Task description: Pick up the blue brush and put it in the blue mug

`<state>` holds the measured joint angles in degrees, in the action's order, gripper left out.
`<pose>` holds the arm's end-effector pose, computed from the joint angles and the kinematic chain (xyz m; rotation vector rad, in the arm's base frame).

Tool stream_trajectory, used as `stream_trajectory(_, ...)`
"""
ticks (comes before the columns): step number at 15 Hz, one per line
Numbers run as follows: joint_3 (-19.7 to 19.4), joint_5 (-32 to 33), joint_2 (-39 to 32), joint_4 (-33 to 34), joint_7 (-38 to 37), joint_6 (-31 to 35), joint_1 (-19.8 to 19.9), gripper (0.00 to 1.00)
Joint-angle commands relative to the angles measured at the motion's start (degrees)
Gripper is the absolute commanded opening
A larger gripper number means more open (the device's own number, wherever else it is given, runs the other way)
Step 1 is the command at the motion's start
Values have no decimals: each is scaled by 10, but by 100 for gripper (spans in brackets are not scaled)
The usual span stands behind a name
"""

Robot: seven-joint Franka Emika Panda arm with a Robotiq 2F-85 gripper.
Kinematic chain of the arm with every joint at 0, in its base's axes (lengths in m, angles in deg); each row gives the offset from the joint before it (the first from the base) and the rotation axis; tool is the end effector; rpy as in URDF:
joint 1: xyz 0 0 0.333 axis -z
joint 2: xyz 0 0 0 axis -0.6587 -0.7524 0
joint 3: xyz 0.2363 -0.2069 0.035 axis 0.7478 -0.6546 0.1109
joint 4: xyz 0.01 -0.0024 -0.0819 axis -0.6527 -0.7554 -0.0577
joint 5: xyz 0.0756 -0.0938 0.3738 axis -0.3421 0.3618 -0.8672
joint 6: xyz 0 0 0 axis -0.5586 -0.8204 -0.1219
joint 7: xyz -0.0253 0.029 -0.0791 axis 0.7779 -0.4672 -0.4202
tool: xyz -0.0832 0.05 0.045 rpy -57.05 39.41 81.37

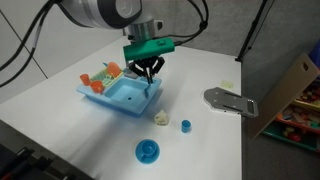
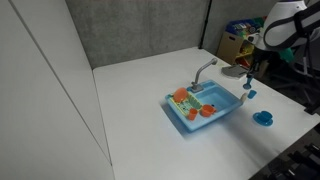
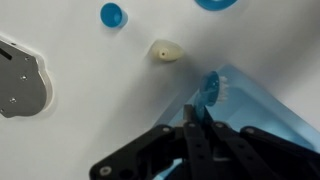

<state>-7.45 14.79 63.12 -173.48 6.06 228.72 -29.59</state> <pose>0.5690 -0.1587 0.2563 2.8940 0.8903 -0.0167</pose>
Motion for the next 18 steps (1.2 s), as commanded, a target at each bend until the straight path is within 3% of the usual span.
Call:
stream_trajectory(1,-15,27,54,-45,-14,-3,1,3)
stream_trajectory(11,-28,-31,100,-60,-33,-116,10,3)
stream_trajectory(15,-27,-65,100,-58,-47,-126,10,2)
stream_trajectory(18,-28,-53,84,-50,-37,-117,8,6)
